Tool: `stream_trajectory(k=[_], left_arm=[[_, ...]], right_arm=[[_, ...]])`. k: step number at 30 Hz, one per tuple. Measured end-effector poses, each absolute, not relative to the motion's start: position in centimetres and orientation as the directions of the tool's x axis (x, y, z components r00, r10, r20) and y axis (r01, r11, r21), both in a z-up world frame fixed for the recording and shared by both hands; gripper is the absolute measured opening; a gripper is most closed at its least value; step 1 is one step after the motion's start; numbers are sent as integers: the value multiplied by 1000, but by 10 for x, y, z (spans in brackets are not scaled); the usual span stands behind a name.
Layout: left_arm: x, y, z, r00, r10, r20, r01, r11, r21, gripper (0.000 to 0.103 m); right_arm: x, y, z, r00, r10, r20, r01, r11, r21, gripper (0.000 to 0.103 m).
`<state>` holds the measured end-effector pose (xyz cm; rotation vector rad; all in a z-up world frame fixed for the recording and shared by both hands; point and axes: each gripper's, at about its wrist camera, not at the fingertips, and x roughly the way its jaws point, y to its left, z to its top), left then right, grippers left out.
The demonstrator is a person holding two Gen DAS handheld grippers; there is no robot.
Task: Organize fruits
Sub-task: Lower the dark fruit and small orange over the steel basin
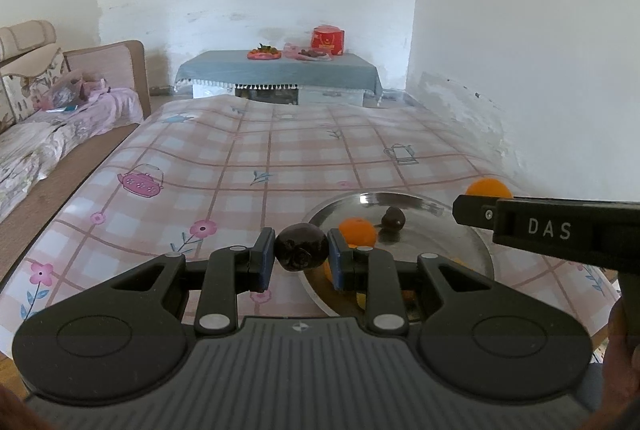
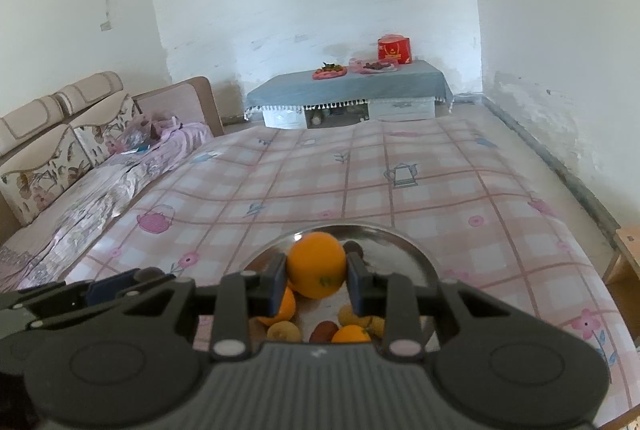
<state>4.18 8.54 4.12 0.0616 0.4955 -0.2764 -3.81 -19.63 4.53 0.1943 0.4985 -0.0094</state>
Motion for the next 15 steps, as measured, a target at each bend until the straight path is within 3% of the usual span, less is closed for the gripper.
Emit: stream_trajectory(k=[15], left_arm=[[45,83,39,832,-272,-483,309,951,-5,31]], right_arm=[[-35,-207,44,879,19,-477,82,979,189,29]])
